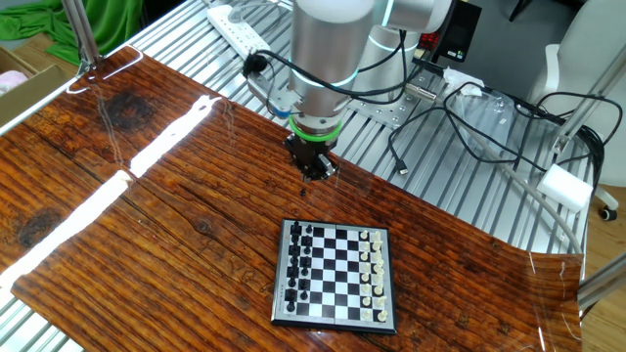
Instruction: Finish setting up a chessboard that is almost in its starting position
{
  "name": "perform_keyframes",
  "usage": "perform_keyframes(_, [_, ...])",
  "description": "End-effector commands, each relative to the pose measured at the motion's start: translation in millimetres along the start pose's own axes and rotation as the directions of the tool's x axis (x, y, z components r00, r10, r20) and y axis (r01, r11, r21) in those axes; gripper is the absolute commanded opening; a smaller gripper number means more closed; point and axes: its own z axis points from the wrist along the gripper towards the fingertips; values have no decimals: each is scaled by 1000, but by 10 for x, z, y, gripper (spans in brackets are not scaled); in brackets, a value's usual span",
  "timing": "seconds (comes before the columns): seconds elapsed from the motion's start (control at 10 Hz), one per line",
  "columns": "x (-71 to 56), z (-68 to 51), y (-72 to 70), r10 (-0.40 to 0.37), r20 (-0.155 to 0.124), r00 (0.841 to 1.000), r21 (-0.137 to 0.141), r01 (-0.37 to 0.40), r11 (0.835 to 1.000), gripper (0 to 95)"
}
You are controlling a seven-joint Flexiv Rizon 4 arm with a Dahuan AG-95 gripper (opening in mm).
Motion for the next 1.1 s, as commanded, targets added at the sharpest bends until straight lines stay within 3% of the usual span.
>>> perform_keyframes(0.1, [10, -1, -1, -22, -3, 1000, 11, 22, 1000, 0])
perform_keyframes(1.1, [10, 5, 6, -24, -11, 1000, 15, 24, 1000, 0])
